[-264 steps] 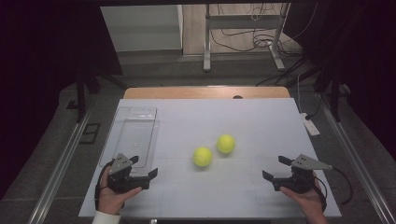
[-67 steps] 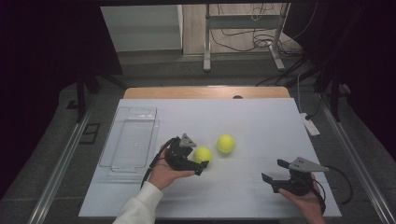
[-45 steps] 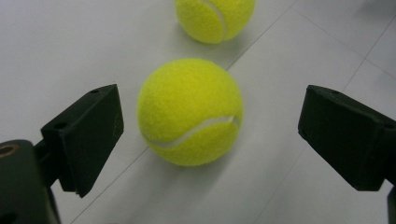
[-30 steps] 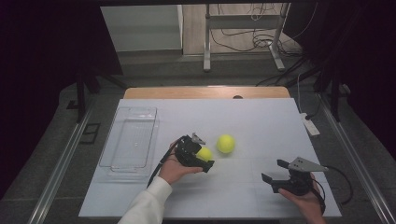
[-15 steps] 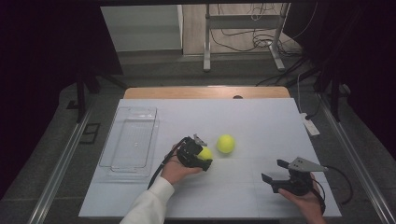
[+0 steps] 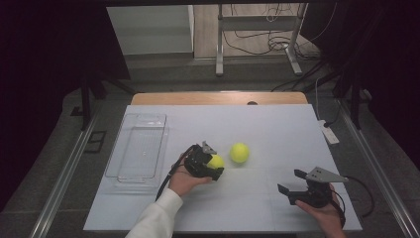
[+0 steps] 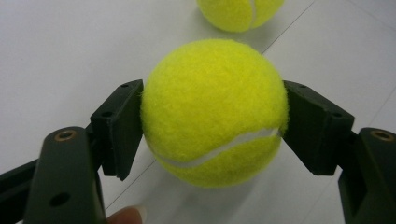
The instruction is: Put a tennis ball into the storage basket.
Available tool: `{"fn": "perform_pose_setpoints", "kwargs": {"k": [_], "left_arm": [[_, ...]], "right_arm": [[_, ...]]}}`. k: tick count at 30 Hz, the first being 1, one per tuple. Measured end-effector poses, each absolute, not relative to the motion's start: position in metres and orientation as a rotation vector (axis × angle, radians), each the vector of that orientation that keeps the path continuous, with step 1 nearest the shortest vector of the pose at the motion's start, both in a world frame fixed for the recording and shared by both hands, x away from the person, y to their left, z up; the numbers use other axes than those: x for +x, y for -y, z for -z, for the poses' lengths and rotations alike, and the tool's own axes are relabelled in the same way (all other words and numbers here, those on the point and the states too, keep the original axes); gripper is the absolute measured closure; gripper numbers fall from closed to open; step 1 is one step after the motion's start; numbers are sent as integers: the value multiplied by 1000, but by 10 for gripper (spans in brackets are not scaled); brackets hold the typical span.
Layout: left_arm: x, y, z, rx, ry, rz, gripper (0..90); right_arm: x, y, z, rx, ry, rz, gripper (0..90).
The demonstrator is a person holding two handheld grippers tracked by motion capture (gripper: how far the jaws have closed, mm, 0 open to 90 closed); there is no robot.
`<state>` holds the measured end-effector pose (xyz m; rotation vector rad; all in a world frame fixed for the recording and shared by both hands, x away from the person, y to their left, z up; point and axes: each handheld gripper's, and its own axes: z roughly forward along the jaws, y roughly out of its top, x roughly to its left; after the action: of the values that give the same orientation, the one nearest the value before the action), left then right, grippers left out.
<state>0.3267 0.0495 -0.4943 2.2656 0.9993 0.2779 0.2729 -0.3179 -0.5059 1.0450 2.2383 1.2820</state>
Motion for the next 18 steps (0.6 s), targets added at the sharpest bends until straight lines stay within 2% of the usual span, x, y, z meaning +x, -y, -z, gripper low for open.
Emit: {"fn": "perform_pose_setpoints", "kwargs": {"k": [18], "left_arm": [[319, -60, 481, 2203, -978, -273, 273]], "right_arm": [[273, 318, 506, 1051, -2228, -1279, 131]]}}
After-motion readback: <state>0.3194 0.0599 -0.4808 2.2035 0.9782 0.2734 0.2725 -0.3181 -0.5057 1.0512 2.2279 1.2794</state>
